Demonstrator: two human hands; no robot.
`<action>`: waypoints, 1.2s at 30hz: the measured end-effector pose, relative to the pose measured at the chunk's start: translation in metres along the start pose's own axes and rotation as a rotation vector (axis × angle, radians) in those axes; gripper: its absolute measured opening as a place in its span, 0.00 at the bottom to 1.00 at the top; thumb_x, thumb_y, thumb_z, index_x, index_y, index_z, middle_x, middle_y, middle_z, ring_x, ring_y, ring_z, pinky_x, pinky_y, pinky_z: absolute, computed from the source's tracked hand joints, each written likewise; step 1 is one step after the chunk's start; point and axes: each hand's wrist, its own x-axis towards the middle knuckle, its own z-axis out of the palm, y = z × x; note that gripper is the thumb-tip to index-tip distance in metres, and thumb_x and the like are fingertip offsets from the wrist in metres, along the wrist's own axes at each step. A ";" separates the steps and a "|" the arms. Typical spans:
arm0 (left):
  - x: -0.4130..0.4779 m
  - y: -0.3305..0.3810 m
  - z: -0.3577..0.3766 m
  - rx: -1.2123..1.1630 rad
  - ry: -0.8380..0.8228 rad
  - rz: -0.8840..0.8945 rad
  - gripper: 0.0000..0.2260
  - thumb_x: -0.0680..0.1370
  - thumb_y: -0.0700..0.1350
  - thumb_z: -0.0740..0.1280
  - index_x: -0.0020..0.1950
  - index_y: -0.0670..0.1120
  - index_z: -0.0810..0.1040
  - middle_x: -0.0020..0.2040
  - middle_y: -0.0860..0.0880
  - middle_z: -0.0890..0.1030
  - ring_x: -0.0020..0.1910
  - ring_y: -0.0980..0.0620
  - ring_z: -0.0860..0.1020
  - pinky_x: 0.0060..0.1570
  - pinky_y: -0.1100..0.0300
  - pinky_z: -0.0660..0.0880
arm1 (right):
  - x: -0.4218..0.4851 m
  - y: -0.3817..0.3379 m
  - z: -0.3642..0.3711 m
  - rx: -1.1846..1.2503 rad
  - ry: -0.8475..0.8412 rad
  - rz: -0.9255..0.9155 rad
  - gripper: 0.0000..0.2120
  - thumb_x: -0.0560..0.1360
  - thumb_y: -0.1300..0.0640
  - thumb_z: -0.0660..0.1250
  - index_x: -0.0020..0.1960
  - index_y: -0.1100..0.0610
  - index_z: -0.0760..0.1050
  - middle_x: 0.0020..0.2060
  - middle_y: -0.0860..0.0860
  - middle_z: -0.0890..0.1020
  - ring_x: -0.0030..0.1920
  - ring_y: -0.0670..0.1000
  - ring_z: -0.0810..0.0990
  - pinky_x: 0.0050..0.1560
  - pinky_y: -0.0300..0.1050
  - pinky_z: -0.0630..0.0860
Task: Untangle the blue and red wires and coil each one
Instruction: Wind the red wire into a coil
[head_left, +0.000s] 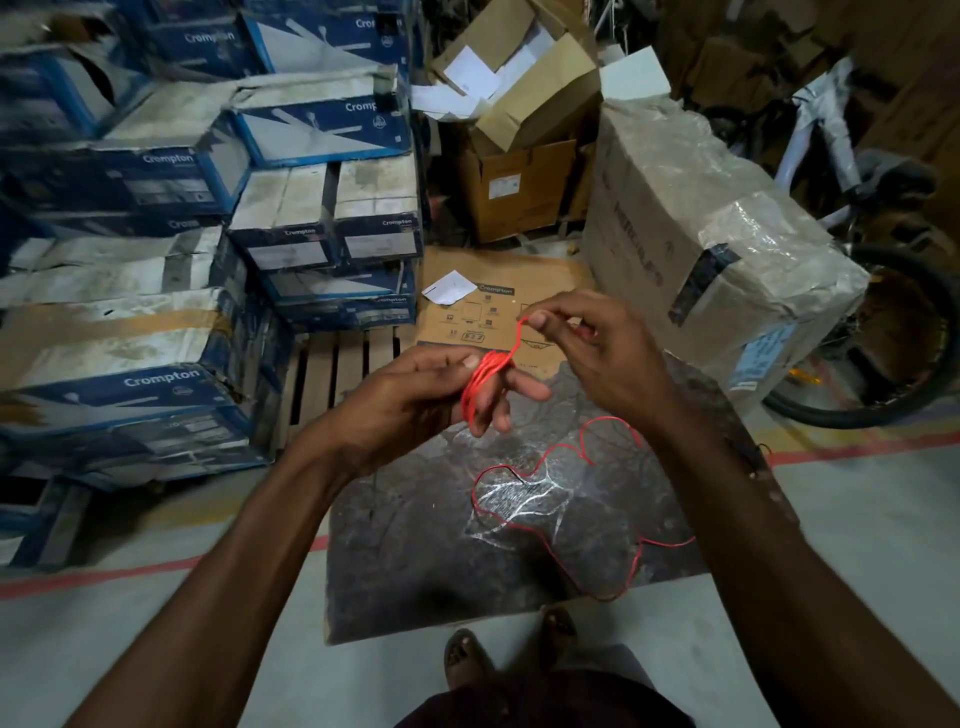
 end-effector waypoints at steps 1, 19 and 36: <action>0.001 0.001 0.001 -0.112 -0.007 0.032 0.18 0.80 0.46 0.62 0.45 0.28 0.73 0.58 0.36 0.81 0.42 0.50 0.78 0.43 0.62 0.74 | -0.001 0.001 0.006 0.001 -0.031 0.023 0.15 0.80 0.38 0.64 0.52 0.45 0.85 0.44 0.40 0.84 0.47 0.43 0.82 0.46 0.50 0.77; 0.032 -0.004 -0.002 -0.013 0.574 0.250 0.15 0.87 0.39 0.49 0.50 0.39 0.74 0.65 0.36 0.78 0.65 0.42 0.78 0.62 0.58 0.76 | -0.085 -0.069 0.023 -0.330 -0.253 -0.024 0.12 0.85 0.42 0.54 0.51 0.47 0.71 0.37 0.43 0.77 0.40 0.53 0.80 0.41 0.53 0.78; 0.011 0.012 0.003 0.474 0.112 0.055 0.17 0.83 0.42 0.54 0.46 0.33 0.76 0.56 0.50 0.85 0.49 0.48 0.82 0.47 0.48 0.77 | 0.003 -0.066 -0.054 -0.239 0.129 -0.237 0.09 0.78 0.45 0.73 0.49 0.49 0.86 0.42 0.44 0.82 0.43 0.43 0.78 0.43 0.45 0.75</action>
